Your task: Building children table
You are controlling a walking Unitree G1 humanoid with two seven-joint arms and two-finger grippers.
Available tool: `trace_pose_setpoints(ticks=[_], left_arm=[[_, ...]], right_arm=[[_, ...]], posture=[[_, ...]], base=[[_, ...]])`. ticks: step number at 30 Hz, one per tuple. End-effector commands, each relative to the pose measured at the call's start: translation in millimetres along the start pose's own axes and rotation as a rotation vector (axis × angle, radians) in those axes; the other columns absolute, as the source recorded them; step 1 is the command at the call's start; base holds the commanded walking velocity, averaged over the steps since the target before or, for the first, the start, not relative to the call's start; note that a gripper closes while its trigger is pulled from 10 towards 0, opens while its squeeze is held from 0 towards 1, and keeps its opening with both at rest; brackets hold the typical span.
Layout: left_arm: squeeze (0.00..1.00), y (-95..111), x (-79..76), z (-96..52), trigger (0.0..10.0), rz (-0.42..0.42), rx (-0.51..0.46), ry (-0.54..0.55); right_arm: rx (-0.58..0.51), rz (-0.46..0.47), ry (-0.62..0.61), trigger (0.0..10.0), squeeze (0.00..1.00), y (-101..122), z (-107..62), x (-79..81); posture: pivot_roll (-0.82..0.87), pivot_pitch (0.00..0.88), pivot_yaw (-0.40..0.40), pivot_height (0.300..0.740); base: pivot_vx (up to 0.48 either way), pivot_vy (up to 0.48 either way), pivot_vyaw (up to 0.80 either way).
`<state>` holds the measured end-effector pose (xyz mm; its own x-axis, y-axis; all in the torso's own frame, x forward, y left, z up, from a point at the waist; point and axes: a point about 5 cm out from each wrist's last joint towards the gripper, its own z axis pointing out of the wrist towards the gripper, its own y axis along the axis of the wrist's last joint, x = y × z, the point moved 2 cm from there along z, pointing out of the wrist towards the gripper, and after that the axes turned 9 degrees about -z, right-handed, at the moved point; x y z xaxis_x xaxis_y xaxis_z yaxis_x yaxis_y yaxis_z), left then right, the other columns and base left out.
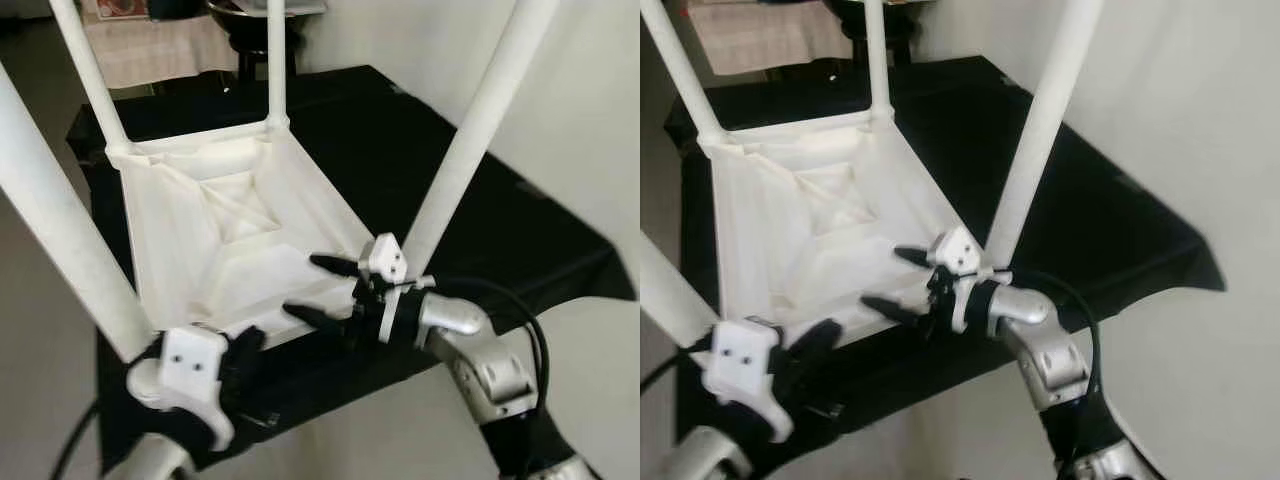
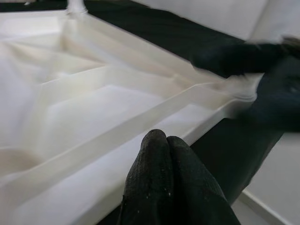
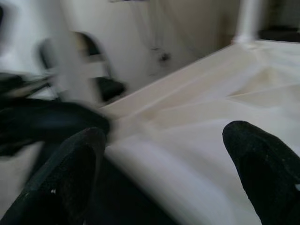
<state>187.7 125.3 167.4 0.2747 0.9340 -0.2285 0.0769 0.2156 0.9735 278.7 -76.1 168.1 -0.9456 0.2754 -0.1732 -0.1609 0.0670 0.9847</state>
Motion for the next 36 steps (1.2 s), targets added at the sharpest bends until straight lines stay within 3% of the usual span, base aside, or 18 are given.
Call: trace_pose_setpoints(ticks=[1, 4, 6, 16, 18, 21, 23, 24, 25, 27, 29, 34, 36], left_arm=[[0.00, 1, -3.0, -1.6, 10.0, -0.011, -0.002, -0.012], [0.00, 1, -2.9, -1.4, 10.0, -0.011, -0.005, -0.009], [0.00, 1, -1.9, -0.7, 10.0, -0.017, -0.007, 0.001], [0.00, 3, 2.1, 0.8, 10.0, -0.002, -0.022, 0.034], [0.00, 3, 3.9, 2.3, 10.0, 0.013, -0.029, 0.047], [0.00, 5, 5.9, 7.1, 10.0, 0.052, -0.044, 0.047], [0.00, 5, 6.2, 7.7, 10.0, 0.056, -0.047, 0.047], [0.00, 10, 13.6, 11.1, 10.0, 0.067, -0.076, 0.076], [0.00, 10, 13.6, 11.1, 10.0, 0.067, -0.076, 0.076], [0.00, 12, 20.2, 13.9, 10.0, 0.064, -0.086, 0.093], [0.00, 10, 19.2, 15.3, 10.0, 0.054, -0.077, 0.077], [0.00, 9, 18.7, 15.2, 10.0, 0.047, -0.075, 0.079], [0.00, 11, 24.4, 10.8, 10.0, 0.066, -0.101, 0.149]], right_arm=[[0.019, 0.028, 0.095, 10.0, 0.00, -1, -12.1, 11.2], [0.036, 0.027, 0.142, 10.0, 0.00, -2, -16.4, 17.0], [0.085, 0.043, 0.214, 10.0, 0.00, -7, -30.3, 23.8], [0.121, 0.049, 0.242, 10.0, 0.00, -8, -40.1, 23.4], [0.132, 0.011, 0.210, 10.0, 0.00, -8, -40.6, 17.6], [0.151, -0.112, 0.022, 10.0, 0.00, 0, -38.4, -11.7], [0.153, -0.121, -0.005, 10.0, 0.00, 2, -38.5, -15.9], [0.109, -0.186, -0.112, 10.0, 0.00, 18, -36.8, -31.4], [0.109, -0.186, -0.112, 10.0, 0.00, 18, -36.8, -31.4], [0.036, -0.275, -0.192, 10.0, 0.00, 44, -35.0, -42.9], [-0.066, -0.332, -0.167, 10.0, 0.00, 75, -32.1, -38.6], [-0.104, -0.329, -0.145, 10.0, 0.00, 83, -30.8, -34.6], [-0.175, -0.342, -0.074, 10.0, 0.00, 102, -27.8, -22.9]], posture=[[-0.06, 0.104, -0.058, 0.740], [-0.06, 0.104, -0.058, 0.740], [-0.07, 0.102, -0.057, 0.740], [-0.07, 0.101, -0.056, 0.740], [-0.07, 0.099, -0.057, 0.740], [-0.08, 0.096, -0.057, 0.740], [-0.08, 0.096, -0.057, 0.740], [-0.08, 0.093, -0.056, 0.740], [-0.08, 0.093, -0.056, 0.740], [-0.09, 0.087, -0.052, 0.740], [-0.09, 0.084, -0.048, 0.740], [-0.10, 0.083, -0.045, 0.740], [-0.10, 0.086, -0.042, 0.740]], base=[[0.000, -0.334, 0.80], [0.000, -0.334, 0.80], [0.000, 0.000, 0.80], [0.000, 0.000, 0.80], [0.000, 0.000, 0.79], [0.000, 0.000, 0.00], [0.000, 0.000, 0.00], [0.000, 0.000, 0.00], [0.000, 0.000, 0.00], [0.000, 0.000, 0.00], [0.000, 0.000, 0.00], [0.000, 0.000, 0.00], [0.000, 0.000, 0.00]])
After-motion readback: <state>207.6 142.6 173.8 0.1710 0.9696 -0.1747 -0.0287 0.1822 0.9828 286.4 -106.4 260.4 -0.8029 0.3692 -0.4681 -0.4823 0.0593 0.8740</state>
